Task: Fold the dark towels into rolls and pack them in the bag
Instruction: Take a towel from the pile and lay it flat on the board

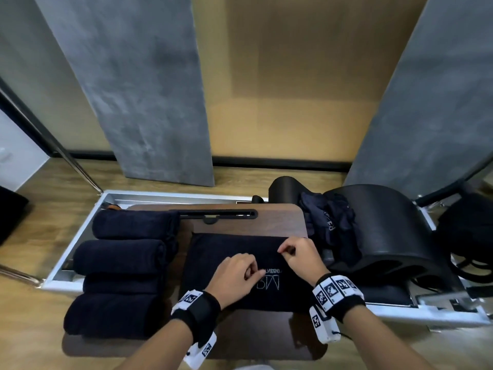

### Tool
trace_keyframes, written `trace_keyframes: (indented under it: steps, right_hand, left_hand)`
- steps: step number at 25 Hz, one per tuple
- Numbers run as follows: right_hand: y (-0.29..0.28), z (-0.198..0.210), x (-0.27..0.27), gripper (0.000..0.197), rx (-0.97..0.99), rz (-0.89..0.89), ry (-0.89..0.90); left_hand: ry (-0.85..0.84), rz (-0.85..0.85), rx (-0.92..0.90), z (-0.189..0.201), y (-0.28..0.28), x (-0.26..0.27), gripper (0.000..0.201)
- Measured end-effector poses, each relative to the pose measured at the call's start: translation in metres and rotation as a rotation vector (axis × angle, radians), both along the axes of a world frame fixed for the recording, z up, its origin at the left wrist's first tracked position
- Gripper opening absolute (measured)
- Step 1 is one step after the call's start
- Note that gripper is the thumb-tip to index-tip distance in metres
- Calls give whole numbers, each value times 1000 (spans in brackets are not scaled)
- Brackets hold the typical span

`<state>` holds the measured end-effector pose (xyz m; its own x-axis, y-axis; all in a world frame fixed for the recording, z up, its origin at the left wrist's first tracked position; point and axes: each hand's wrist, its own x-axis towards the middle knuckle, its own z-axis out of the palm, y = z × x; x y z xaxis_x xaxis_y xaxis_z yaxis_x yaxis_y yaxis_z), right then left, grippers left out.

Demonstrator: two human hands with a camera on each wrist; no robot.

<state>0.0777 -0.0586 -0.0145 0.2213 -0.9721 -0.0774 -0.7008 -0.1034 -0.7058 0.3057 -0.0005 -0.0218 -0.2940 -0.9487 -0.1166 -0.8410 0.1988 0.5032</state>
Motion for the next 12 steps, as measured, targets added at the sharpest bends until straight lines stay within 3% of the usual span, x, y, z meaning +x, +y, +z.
trace_keyframes:
  steps: [4, 7, 9, 12]
  right_hand:
    - [29, 3, -1, 22, 62, -11, 135]
    - [64, 7, 5, 20, 71, 155, 244]
    - [97, 8, 15, 22, 85, 268, 178]
    - [144, -2, 31, 25, 20, 317, 32]
  left_hand:
    - [-158, -8, -123, -1, 12, 7, 34]
    - [-258, 2, -211, 0, 25, 12, 26]
    - [-309, 6, -210, -2, 44, 15, 25]
    - [-260, 3, -147, -15, 81, 20, 50]
